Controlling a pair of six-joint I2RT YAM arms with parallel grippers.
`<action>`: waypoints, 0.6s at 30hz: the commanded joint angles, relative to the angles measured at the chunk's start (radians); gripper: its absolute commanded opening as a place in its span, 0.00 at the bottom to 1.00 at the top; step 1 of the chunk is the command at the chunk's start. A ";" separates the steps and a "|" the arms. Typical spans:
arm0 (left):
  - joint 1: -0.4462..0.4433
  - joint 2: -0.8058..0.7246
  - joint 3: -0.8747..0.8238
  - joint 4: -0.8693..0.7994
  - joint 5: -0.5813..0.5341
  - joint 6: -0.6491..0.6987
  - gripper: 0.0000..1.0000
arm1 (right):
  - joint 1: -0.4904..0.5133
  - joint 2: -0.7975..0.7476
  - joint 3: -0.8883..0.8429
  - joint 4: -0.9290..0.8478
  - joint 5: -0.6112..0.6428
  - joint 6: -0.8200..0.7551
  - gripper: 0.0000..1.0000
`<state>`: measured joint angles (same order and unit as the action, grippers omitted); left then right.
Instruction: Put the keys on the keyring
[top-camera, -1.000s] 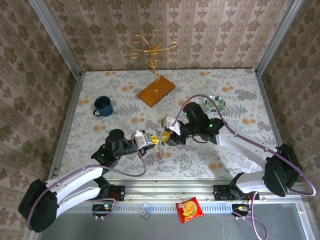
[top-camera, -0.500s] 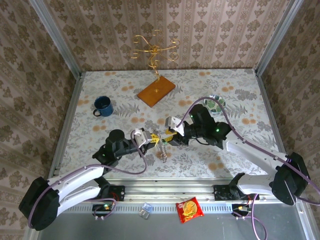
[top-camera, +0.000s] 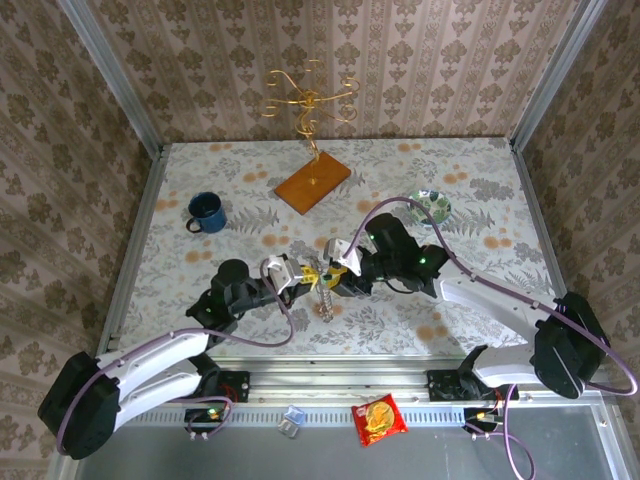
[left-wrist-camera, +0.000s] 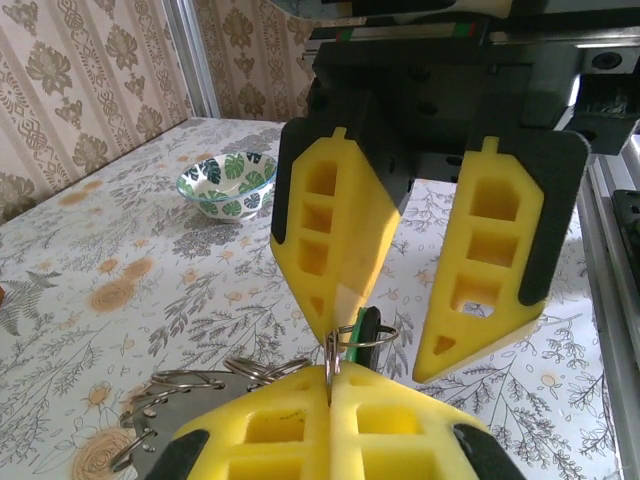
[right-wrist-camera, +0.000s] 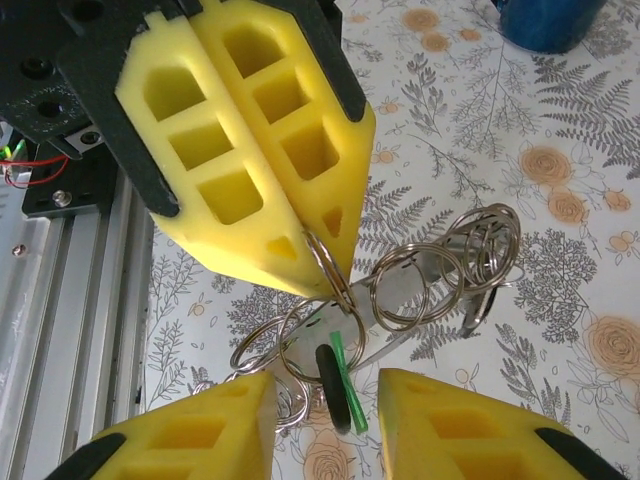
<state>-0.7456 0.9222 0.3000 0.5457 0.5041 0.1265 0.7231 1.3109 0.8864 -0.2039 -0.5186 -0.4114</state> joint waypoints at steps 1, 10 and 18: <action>-0.005 -0.001 -0.016 0.074 0.010 -0.015 0.00 | 0.005 0.009 0.005 0.025 0.020 0.002 0.29; -0.007 0.021 -0.023 0.149 0.039 -0.018 0.00 | 0.003 0.020 0.020 -0.002 0.033 -0.048 0.00; -0.012 0.060 -0.041 0.243 0.034 -0.007 0.00 | 0.007 0.074 0.043 -0.046 0.015 -0.082 0.00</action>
<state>-0.7467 0.9863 0.2588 0.6762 0.5194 0.1261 0.7242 1.3777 0.8986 -0.2127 -0.5011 -0.4698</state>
